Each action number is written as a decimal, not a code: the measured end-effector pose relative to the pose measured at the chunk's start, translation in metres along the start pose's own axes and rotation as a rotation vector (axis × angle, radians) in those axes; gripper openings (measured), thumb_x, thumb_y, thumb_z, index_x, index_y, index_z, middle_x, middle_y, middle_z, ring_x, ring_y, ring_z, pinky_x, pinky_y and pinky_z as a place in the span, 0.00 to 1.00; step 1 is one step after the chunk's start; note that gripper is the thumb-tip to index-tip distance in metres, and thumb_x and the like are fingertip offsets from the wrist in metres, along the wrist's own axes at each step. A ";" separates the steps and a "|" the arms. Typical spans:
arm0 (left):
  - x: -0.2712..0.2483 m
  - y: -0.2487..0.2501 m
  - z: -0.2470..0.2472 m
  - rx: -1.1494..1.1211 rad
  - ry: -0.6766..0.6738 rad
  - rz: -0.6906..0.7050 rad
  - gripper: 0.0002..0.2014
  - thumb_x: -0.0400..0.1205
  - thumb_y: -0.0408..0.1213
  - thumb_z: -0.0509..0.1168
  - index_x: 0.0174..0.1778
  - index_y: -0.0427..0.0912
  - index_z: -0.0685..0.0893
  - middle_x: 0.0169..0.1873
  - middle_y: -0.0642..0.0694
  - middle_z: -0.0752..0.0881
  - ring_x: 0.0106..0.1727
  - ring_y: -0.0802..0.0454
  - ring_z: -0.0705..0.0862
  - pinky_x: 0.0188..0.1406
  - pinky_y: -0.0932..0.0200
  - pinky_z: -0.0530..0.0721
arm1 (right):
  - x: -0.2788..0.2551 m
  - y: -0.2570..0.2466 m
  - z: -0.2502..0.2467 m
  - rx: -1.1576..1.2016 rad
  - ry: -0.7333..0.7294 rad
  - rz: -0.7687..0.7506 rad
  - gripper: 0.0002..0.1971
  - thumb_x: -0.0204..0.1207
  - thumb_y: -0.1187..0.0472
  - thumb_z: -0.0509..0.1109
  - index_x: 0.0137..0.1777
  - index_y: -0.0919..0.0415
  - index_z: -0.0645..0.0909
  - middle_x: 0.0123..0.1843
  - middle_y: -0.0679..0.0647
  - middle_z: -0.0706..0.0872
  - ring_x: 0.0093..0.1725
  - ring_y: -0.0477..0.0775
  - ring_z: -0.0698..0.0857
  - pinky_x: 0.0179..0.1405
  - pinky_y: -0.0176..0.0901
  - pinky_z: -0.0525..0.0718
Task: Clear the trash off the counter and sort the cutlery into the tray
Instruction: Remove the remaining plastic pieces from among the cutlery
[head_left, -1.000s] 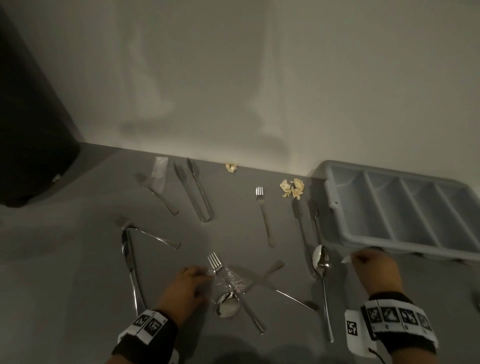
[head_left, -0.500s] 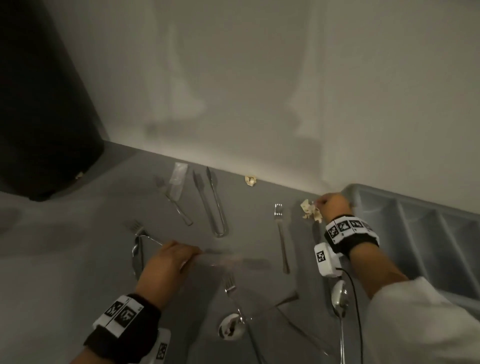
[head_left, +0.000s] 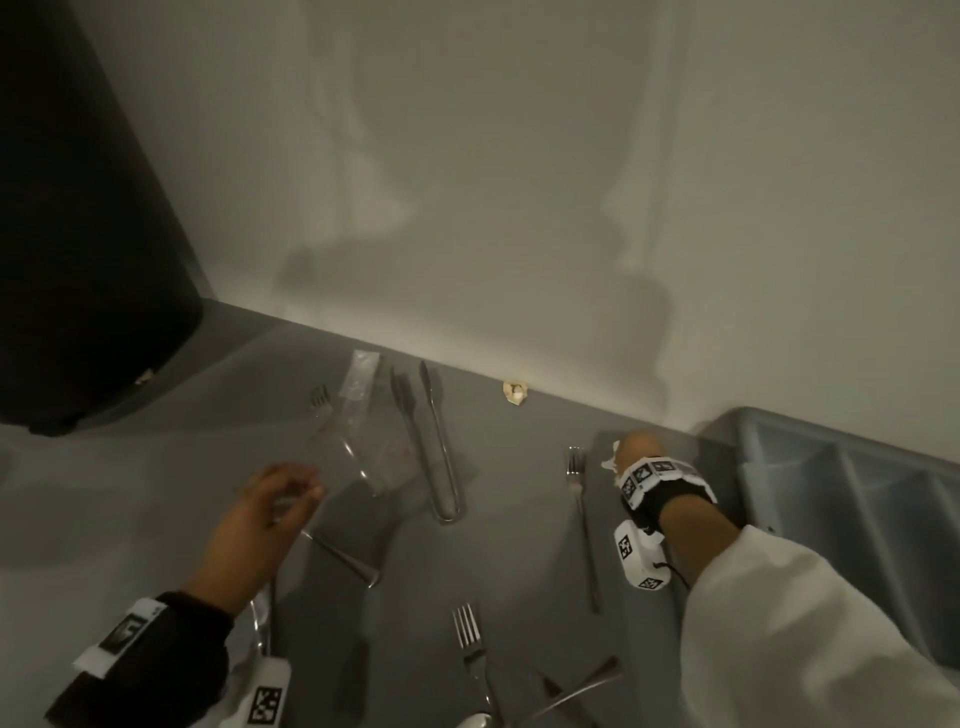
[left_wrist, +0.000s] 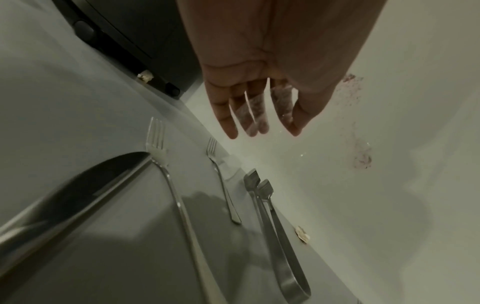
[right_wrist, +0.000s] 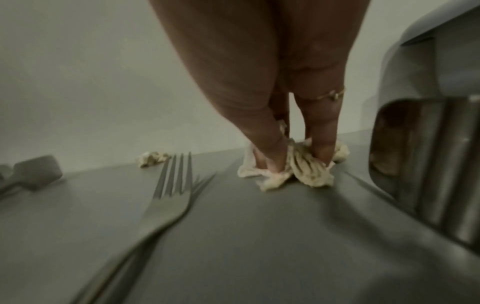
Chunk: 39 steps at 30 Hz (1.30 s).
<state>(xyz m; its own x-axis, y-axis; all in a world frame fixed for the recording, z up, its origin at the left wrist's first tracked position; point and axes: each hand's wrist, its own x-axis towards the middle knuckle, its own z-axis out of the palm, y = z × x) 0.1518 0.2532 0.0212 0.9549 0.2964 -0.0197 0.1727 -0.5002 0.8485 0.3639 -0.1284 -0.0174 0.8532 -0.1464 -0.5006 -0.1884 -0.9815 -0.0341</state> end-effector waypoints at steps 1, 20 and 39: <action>0.012 0.000 0.000 0.008 0.006 0.003 0.03 0.77 0.28 0.66 0.43 0.40 0.83 0.51 0.42 0.82 0.38 0.73 0.83 0.36 0.89 0.73 | -0.002 -0.001 0.003 -0.026 -0.018 -0.007 0.21 0.77 0.52 0.66 0.62 0.67 0.79 0.66 0.61 0.83 0.64 0.60 0.81 0.60 0.45 0.79; 0.198 -0.021 0.063 0.601 -0.199 -0.290 0.20 0.80 0.48 0.54 0.53 0.37 0.84 0.56 0.37 0.86 0.57 0.38 0.83 0.63 0.45 0.75 | -0.038 -0.097 -0.054 0.540 0.336 -0.339 0.08 0.68 0.71 0.64 0.45 0.61 0.79 0.40 0.60 0.86 0.33 0.62 0.84 0.28 0.38 0.80; 0.105 -0.042 -0.036 -0.204 0.153 0.004 0.14 0.75 0.29 0.69 0.57 0.42 0.84 0.39 0.50 0.85 0.37 0.63 0.80 0.42 0.70 0.79 | -0.041 -0.196 0.027 0.260 0.039 -0.162 0.09 0.68 0.71 0.68 0.29 0.63 0.85 0.35 0.61 0.88 0.42 0.61 0.85 0.45 0.45 0.83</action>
<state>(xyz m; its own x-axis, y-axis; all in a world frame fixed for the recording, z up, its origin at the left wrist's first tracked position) 0.2363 0.3345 0.0027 0.9050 0.4223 0.0510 0.1019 -0.3316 0.9379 0.3530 0.0730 -0.0133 0.8994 0.0002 -0.4372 -0.1620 -0.9287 -0.3335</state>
